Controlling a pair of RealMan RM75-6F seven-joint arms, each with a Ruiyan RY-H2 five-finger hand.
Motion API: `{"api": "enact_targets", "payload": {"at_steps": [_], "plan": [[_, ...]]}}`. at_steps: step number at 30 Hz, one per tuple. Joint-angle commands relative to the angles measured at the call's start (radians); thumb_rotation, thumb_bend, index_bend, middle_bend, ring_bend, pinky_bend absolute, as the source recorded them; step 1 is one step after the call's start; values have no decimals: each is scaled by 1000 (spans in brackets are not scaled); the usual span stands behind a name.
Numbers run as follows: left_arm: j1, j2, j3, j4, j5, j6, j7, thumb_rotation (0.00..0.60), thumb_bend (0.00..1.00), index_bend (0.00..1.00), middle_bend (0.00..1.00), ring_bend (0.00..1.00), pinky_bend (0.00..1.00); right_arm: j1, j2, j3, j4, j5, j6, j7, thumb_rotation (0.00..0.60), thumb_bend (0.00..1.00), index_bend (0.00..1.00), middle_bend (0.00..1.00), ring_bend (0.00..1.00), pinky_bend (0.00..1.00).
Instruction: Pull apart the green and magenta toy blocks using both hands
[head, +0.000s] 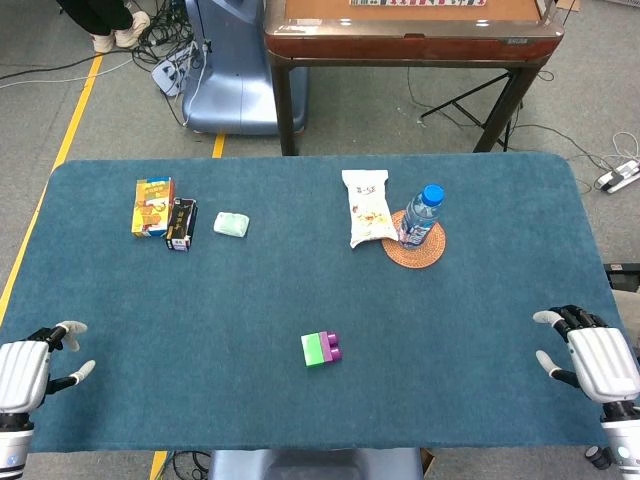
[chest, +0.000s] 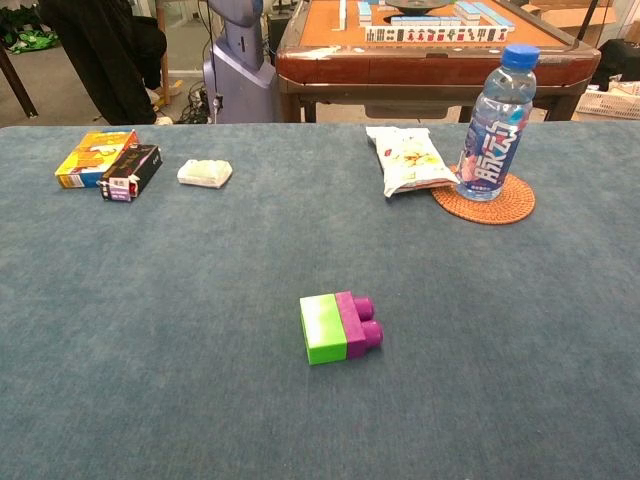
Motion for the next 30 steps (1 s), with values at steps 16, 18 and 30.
{"api": "enact_targets", "payload": {"at_steps": [16, 18, 30], "plan": [[16, -5, 19, 25, -8, -10, -11, 600, 53, 483, 564, 545, 728, 121, -130, 70, -5, 2, -98, -35, 600, 198, 358, 794, 805, 857], [17, -9, 18, 34, -13, -13, -22, 600, 53, 482, 564, 545, 728, 147, -156, 80, -24, 21, -135, -74, 600, 145, 358, 871, 876, 920], [17, -17, 22, 74, -4, -16, -57, 600, 53, 482, 564, 545, 728, 280, -366, 121, -36, 196, -318, -289, 600, 0, 178, 998, 1000, 1000]]}}
